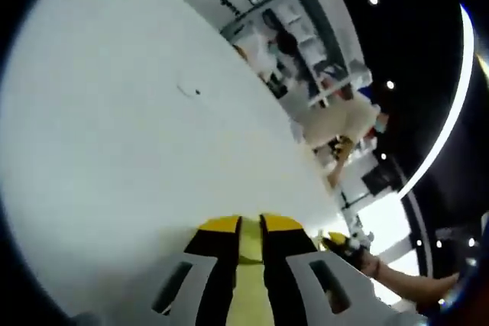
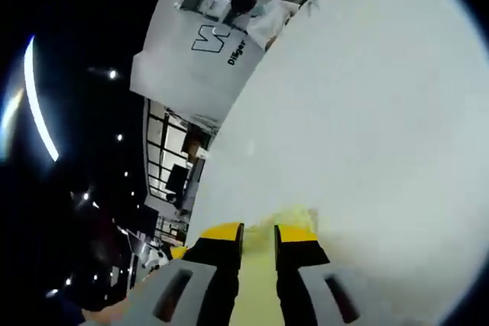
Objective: Fold the garment on the visible template until the final outline fits inside the template.
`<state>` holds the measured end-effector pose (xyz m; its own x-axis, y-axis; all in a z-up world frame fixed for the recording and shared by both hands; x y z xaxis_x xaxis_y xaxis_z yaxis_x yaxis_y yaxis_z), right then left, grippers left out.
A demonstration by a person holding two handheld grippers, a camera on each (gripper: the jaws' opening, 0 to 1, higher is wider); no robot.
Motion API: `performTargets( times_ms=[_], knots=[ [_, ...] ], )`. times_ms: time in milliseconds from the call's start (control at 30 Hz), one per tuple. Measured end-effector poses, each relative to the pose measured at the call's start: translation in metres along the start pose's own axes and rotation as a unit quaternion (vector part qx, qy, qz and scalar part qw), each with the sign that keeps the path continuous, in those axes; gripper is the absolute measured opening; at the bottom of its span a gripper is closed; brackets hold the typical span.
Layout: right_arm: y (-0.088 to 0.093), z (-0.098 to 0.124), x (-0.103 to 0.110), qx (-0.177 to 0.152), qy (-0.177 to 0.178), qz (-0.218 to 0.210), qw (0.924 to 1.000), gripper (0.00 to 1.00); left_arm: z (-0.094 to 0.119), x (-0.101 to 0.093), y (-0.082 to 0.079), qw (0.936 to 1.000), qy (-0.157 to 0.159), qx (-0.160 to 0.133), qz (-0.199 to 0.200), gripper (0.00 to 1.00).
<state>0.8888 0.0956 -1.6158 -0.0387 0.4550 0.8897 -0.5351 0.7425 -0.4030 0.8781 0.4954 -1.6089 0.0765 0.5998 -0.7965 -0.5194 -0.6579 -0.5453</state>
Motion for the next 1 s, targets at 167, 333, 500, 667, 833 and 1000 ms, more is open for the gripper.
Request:
performTargets(
  times_ms=[167, 333, 500, 667, 833, 1000],
  knots=[
    [-0.025, 0.014, 0.006, -0.074, -0.018, -0.037, 0.9964, 0.09, 0.012, -0.006, -0.013, 0.9997, 0.01, -0.012, -0.018, 0.14],
    [-0.026, 0.042, 0.005, -0.087, -0.028, -0.039, 0.9951, 0.09, 0.034, -0.016, -0.017, 0.9977, 0.046, -0.017, -0.046, 0.2],
    [-0.018, 0.069, 0.003, -0.096, -0.028, -0.039, 0.9942, 0.09, 0.054, -0.018, -0.012, 0.9964, 0.071, -0.018, -0.044, 0.23],
    [0.005, 0.105, 0.01, -0.064, -0.036, 0.014, 0.9972, 0.1, 0.082, -0.019, 0.009, 0.9952, 0.085, -0.005, -0.048, 0.2],
    [0.039, 0.136, 0.011, -0.008, -0.033, 0.081, 0.9962, 0.1, 0.111, -0.021, 0.037, 0.9948, 0.085, 0.015, -0.054, 0.2],
    [0.062, 0.152, 0.006, 0.042, -0.04, 0.129, 0.9899, 0.16, 0.131, -0.021, 0.052, 0.9946, 0.087, 0.02, -0.053, 0.2]
  ],
)
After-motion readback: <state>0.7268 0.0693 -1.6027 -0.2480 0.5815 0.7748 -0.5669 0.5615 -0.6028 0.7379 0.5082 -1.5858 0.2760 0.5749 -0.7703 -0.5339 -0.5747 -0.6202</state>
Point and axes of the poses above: the point that each gripper's makers call its tool centre point, and the gripper's own axes: z roughly backward along the fingers, x roughly to its left, y roughly out of its underside, the point moved 5 cm from there along z, roughly backward along the fingers, and after that the axes turned 9 degrees about -x, right-handed, at the moved point
